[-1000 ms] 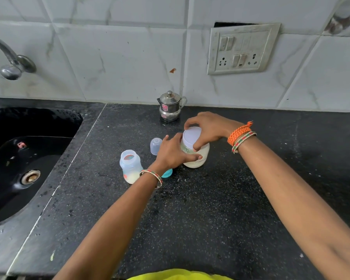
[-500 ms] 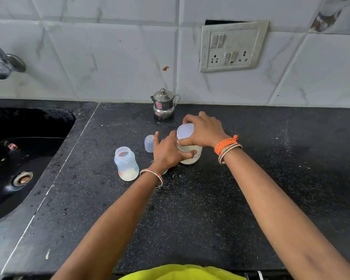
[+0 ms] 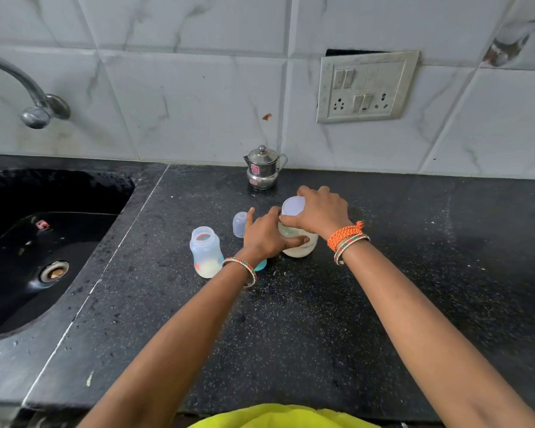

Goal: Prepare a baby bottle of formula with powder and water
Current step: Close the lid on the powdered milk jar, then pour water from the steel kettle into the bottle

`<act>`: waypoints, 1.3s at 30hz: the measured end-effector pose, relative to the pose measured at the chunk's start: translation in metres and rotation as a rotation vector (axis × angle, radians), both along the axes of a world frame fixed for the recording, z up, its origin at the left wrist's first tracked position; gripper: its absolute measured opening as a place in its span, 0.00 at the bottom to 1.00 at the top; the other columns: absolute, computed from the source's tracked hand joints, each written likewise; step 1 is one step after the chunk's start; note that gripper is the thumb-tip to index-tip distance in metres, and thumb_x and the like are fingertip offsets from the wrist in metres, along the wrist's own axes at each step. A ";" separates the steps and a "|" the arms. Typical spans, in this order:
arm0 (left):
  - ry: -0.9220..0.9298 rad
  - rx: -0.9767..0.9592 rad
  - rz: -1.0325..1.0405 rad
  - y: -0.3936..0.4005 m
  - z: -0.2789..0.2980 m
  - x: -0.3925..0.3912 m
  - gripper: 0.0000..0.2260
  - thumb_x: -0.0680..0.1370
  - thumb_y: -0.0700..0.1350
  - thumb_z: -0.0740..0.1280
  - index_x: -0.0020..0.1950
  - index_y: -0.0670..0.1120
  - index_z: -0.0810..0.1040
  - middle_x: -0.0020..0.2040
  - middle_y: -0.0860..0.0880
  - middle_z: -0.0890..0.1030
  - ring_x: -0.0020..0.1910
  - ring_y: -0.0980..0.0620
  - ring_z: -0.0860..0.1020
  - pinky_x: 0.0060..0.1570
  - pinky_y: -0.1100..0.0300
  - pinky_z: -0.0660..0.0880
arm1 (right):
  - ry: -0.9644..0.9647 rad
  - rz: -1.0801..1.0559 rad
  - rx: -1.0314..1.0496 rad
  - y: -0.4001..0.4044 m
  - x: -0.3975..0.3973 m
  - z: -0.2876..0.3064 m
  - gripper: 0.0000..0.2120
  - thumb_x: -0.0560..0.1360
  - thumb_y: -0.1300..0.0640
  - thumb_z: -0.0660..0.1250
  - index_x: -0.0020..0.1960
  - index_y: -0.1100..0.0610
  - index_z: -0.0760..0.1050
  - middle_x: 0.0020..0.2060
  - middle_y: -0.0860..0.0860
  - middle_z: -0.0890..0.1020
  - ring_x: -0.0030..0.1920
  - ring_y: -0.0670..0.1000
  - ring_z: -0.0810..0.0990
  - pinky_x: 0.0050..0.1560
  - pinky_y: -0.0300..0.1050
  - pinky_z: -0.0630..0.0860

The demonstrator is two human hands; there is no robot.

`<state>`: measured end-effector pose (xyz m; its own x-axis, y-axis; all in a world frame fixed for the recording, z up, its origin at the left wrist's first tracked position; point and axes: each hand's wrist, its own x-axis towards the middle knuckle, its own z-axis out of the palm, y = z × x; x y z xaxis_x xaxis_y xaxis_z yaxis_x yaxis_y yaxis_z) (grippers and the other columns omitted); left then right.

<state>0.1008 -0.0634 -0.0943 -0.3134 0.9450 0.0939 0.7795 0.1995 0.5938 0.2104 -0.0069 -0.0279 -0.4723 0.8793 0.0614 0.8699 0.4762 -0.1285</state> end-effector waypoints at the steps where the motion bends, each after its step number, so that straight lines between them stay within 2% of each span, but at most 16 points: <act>1: -0.010 -0.021 -0.024 -0.001 0.002 -0.001 0.33 0.67 0.64 0.70 0.63 0.46 0.68 0.55 0.51 0.82 0.63 0.50 0.75 0.73 0.47 0.40 | -0.029 0.006 0.006 0.001 -0.001 0.001 0.35 0.67 0.33 0.66 0.66 0.51 0.68 0.59 0.59 0.74 0.57 0.61 0.76 0.49 0.49 0.70; 4: 0.009 -0.072 -0.120 -0.003 0.010 -0.006 0.36 0.69 0.60 0.71 0.71 0.45 0.62 0.67 0.48 0.74 0.70 0.49 0.67 0.73 0.47 0.39 | -0.079 -0.016 0.008 0.003 -0.003 0.005 0.34 0.68 0.34 0.66 0.66 0.53 0.69 0.59 0.59 0.75 0.58 0.60 0.76 0.46 0.47 0.67; 6: 0.004 -0.041 -0.149 -0.003 0.018 -0.010 0.40 0.70 0.54 0.73 0.75 0.44 0.56 0.74 0.46 0.66 0.74 0.48 0.62 0.74 0.50 0.44 | -0.149 -0.043 0.018 0.006 -0.003 0.009 0.33 0.68 0.35 0.67 0.65 0.54 0.69 0.59 0.58 0.76 0.59 0.59 0.76 0.47 0.47 0.68; 10: -0.224 0.091 -0.131 -0.004 0.041 -0.021 0.34 0.72 0.42 0.72 0.75 0.44 0.59 0.73 0.45 0.67 0.71 0.48 0.66 0.66 0.61 0.60 | -0.410 -0.051 -0.017 0.012 0.001 0.031 0.36 0.68 0.31 0.64 0.64 0.57 0.72 0.57 0.55 0.79 0.58 0.57 0.78 0.49 0.45 0.71; 12: -0.317 0.176 -0.118 -0.003 0.054 -0.031 0.27 0.73 0.41 0.70 0.71 0.44 0.66 0.69 0.45 0.72 0.68 0.49 0.70 0.66 0.60 0.65 | -0.451 -0.029 -0.064 0.016 0.004 0.044 0.36 0.67 0.26 0.61 0.57 0.57 0.74 0.51 0.55 0.80 0.55 0.57 0.79 0.46 0.46 0.70; 14: -0.418 0.267 -0.107 0.000 0.070 -0.045 0.20 0.74 0.39 0.68 0.65 0.45 0.72 0.63 0.46 0.77 0.61 0.50 0.76 0.62 0.55 0.72 | -0.337 -0.020 -0.033 0.024 0.004 0.054 0.36 0.68 0.27 0.60 0.52 0.59 0.74 0.46 0.56 0.79 0.49 0.57 0.79 0.42 0.45 0.69; 15: -0.450 0.304 -0.099 0.003 0.079 -0.054 0.16 0.73 0.38 0.67 0.62 0.45 0.75 0.59 0.47 0.79 0.56 0.53 0.78 0.57 0.58 0.75 | -0.220 -0.009 0.003 0.034 0.000 0.056 0.34 0.70 0.29 0.61 0.54 0.60 0.74 0.48 0.57 0.79 0.50 0.58 0.79 0.43 0.46 0.70; 18: -0.490 0.359 -0.067 0.013 0.101 -0.080 0.12 0.74 0.34 0.64 0.55 0.46 0.77 0.52 0.48 0.81 0.38 0.62 0.77 0.39 0.70 0.73 | 0.230 0.075 -0.161 0.076 -0.028 0.052 0.26 0.75 0.44 0.67 0.66 0.61 0.70 0.61 0.59 0.77 0.61 0.59 0.76 0.56 0.49 0.72; 20: -0.493 0.353 -0.039 0.018 0.107 -0.098 0.11 0.75 0.33 0.64 0.54 0.46 0.77 0.51 0.47 0.80 0.38 0.62 0.76 0.36 0.72 0.71 | 0.404 0.099 -0.317 0.108 -0.050 0.037 0.25 0.75 0.53 0.68 0.69 0.61 0.68 0.63 0.59 0.75 0.64 0.57 0.74 0.62 0.46 0.69; 22: -0.479 0.320 0.006 0.024 0.105 -0.115 0.10 0.76 0.35 0.64 0.54 0.47 0.77 0.51 0.47 0.81 0.42 0.58 0.77 0.38 0.69 0.73 | 0.441 0.073 -0.401 0.136 -0.069 0.021 0.30 0.74 0.55 0.70 0.72 0.62 0.64 0.68 0.59 0.71 0.68 0.57 0.70 0.67 0.47 0.66; 25: -0.511 0.292 0.070 0.026 0.097 -0.134 0.10 0.77 0.36 0.63 0.55 0.46 0.78 0.51 0.48 0.81 0.45 0.53 0.77 0.38 0.67 0.74 | 0.390 0.041 -0.522 0.164 -0.089 -0.006 0.38 0.71 0.49 0.73 0.73 0.60 0.59 0.72 0.59 0.66 0.70 0.58 0.67 0.69 0.51 0.65; 28: -0.554 0.265 0.097 0.029 0.086 -0.148 0.09 0.77 0.37 0.63 0.55 0.46 0.77 0.51 0.48 0.81 0.46 0.53 0.77 0.36 0.69 0.73 | 0.499 0.023 -0.610 0.181 -0.104 -0.021 0.25 0.68 0.49 0.75 0.57 0.57 0.67 0.59 0.58 0.74 0.60 0.59 0.76 0.61 0.54 0.76; 31: -0.583 0.234 0.106 0.029 0.077 -0.153 0.08 0.78 0.38 0.63 0.51 0.50 0.78 0.50 0.51 0.81 0.47 0.55 0.78 0.41 0.63 0.75 | 0.618 0.035 -0.669 0.181 -0.110 -0.024 0.20 0.67 0.54 0.77 0.39 0.56 0.63 0.47 0.57 0.75 0.52 0.60 0.81 0.51 0.57 0.81; 34: -0.623 0.225 0.132 0.028 0.067 -0.151 0.09 0.78 0.37 0.63 0.49 0.52 0.77 0.48 0.53 0.80 0.46 0.55 0.78 0.42 0.59 0.74 | 0.691 0.040 -0.710 0.176 -0.110 -0.028 0.17 0.69 0.62 0.75 0.37 0.57 0.65 0.47 0.57 0.74 0.51 0.58 0.79 0.41 0.48 0.83; 37: -0.652 0.227 0.142 0.023 0.060 -0.147 0.10 0.78 0.36 0.62 0.49 0.51 0.77 0.47 0.53 0.80 0.46 0.55 0.78 0.41 0.59 0.74 | 0.585 0.043 -0.640 0.169 -0.107 -0.028 0.15 0.70 0.61 0.75 0.44 0.57 0.67 0.45 0.55 0.76 0.44 0.53 0.79 0.48 0.47 0.81; 39: -0.661 0.215 0.144 0.018 0.057 -0.142 0.11 0.78 0.36 0.62 0.48 0.52 0.77 0.47 0.53 0.80 0.46 0.54 0.78 0.40 0.60 0.74 | 0.513 0.001 -0.567 0.165 -0.108 -0.028 0.13 0.71 0.59 0.74 0.38 0.57 0.69 0.40 0.56 0.80 0.40 0.53 0.80 0.52 0.48 0.79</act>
<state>-0.0417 -0.0449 -0.0373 -0.4899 0.8715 0.0204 0.2166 0.0990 0.9712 0.1027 0.1583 -0.0554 -0.5071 0.8413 -0.1874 0.6348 0.2175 -0.7414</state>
